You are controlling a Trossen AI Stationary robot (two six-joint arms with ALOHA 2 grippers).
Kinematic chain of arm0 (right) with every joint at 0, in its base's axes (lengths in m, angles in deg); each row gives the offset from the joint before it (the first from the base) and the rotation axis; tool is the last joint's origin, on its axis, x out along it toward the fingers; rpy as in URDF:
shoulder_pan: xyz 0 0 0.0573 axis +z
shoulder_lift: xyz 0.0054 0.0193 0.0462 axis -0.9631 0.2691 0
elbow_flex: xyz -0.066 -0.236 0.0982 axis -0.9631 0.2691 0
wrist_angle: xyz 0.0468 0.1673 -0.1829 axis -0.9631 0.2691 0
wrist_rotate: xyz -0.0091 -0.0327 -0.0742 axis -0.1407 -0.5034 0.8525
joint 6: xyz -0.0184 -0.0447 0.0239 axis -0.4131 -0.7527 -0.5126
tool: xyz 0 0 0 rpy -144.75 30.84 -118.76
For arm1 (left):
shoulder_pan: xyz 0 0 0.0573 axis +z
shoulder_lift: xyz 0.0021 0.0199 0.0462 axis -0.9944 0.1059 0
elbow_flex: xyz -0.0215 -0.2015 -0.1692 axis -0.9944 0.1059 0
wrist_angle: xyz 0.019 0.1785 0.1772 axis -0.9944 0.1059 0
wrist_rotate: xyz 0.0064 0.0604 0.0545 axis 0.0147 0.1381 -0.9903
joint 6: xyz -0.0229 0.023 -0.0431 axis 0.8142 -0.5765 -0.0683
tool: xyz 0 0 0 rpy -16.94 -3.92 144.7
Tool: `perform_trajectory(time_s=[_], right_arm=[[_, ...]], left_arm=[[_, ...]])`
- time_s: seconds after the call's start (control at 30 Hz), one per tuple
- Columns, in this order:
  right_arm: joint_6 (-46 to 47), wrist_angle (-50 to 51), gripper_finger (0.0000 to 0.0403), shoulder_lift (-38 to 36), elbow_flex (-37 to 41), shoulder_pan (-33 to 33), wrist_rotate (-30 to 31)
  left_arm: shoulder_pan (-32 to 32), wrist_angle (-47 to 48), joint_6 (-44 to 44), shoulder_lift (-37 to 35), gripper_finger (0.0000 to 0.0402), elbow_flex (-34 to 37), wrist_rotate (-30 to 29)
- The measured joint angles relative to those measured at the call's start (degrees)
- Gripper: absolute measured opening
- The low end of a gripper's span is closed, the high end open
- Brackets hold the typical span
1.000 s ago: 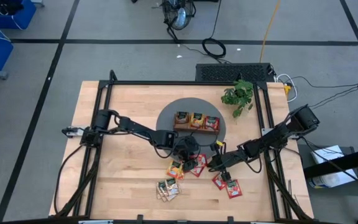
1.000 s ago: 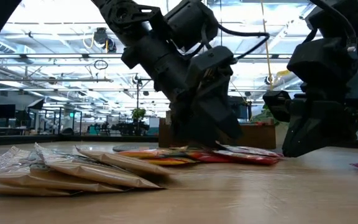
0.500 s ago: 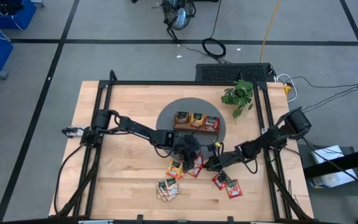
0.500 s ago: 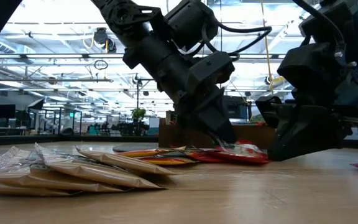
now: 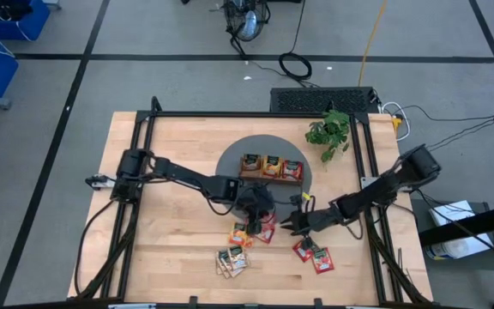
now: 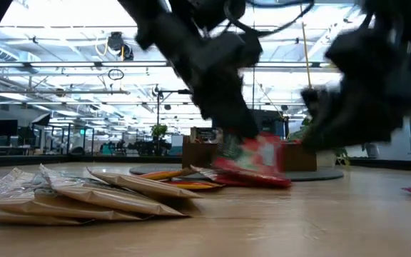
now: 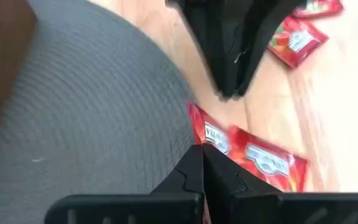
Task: Pick & Place Tea
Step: Put the red tea bag to the right section into the wooden organizer
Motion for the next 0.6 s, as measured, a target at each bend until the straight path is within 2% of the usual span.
perform_trajectory(time_s=[0.17,0.27,0.47,0.6], right_arm=[[7.2,-1.9,0.0102,-6.6,0.0,0.0,0.9],[9.9,-2.0,0.0139,-9.1,-0.1,-0.8,1.1],[11.2,-2.2,0.0189,-8.9,-0.1,-1.9,2.2],[10.3,-3.0,0.0204,-8.2,-0.1,-1.7,0.5]], left_arm=[[-3.2,11.9,-6.4,-1.5,0.0003,-6.7,-6.0],[-5.8,15.6,-9.8,-1.5,0.0003,-10.5,-11.1],[-9.2,14.8,-10.9,-1.5,0.0002,-12.7,-19.3],[-9.1,14.5,-10.4,-1.5,0.0002,-12.7,-21.1]])
